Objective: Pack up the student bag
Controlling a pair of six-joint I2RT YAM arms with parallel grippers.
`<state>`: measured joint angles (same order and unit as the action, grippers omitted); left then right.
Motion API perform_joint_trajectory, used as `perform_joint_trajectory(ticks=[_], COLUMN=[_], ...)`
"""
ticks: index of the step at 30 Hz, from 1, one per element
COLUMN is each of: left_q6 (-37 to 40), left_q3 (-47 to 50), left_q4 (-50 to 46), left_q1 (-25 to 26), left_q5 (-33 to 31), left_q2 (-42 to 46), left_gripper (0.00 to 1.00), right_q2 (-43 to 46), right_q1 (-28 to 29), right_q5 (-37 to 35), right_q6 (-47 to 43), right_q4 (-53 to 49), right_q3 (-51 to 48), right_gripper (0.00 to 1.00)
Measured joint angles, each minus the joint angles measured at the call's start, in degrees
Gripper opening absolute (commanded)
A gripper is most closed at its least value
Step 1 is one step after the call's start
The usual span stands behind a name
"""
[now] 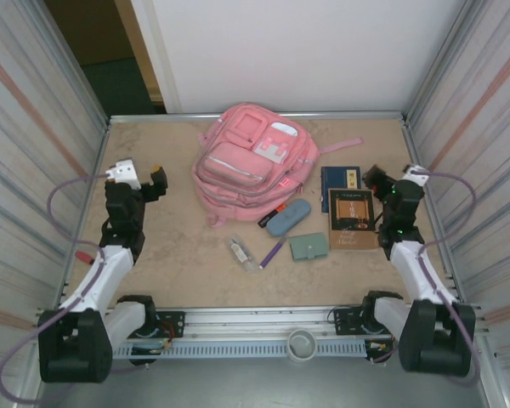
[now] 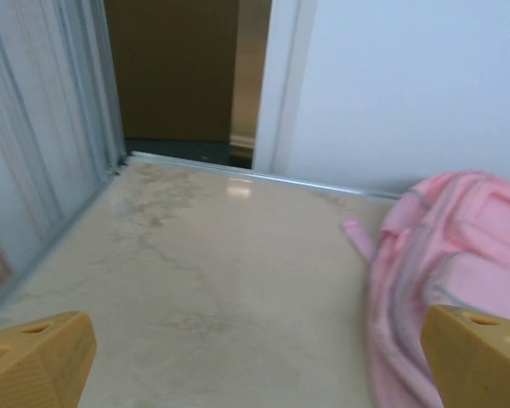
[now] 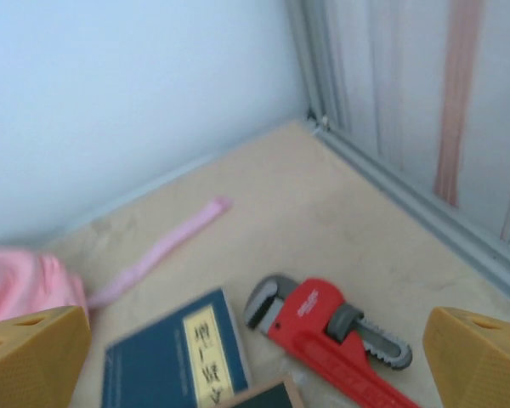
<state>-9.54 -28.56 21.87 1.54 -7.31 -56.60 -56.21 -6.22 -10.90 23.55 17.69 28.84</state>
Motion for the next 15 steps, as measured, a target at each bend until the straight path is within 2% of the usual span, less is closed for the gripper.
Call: perform_joint_trajectory(ticks=[2, 4, 6, 9, 11, 15], left_q6=[-4.44, -8.07, -10.08, -11.47, -12.33, -14.82], left_q3=[-0.94, -2.29, -5.01, -10.64, -13.49, -15.87], left_q4=[-3.17, -6.73, -11.85, -18.6, -21.18, -22.03], left_q1=[0.5, 3.02, 8.55, 15.21, 15.82, 15.3], left_q5=[4.11, 7.32, 8.83, 11.54, 14.25, 19.74], left_q2=[-0.7, -3.32, -7.41, -14.58, -18.86, -26.03], left_gripper=[0.99, 0.99, 0.99, 0.9, 0.89, 0.83], right_q2=[0.9, -1.86, -9.38, -21.16, -27.28, -34.73], right_q1=[1.99, 8.55, 17.88, 27.02, 28.74, 27.15], right_q5=[1.95, 2.43, 3.34, 6.12, 9.99, 15.43], right_q6=[1.95, 1.66, -0.33, -3.52, -4.44, -4.48], right_q4=[-3.17, -7.63, -13.51, -19.63, -21.38, -23.61], right_q3=[1.7, 5.2, 12.09, 22.36, 26.43, 29.4], right_gripper=[0.97, 0.97, 0.96, 0.92, 0.89, 0.86])
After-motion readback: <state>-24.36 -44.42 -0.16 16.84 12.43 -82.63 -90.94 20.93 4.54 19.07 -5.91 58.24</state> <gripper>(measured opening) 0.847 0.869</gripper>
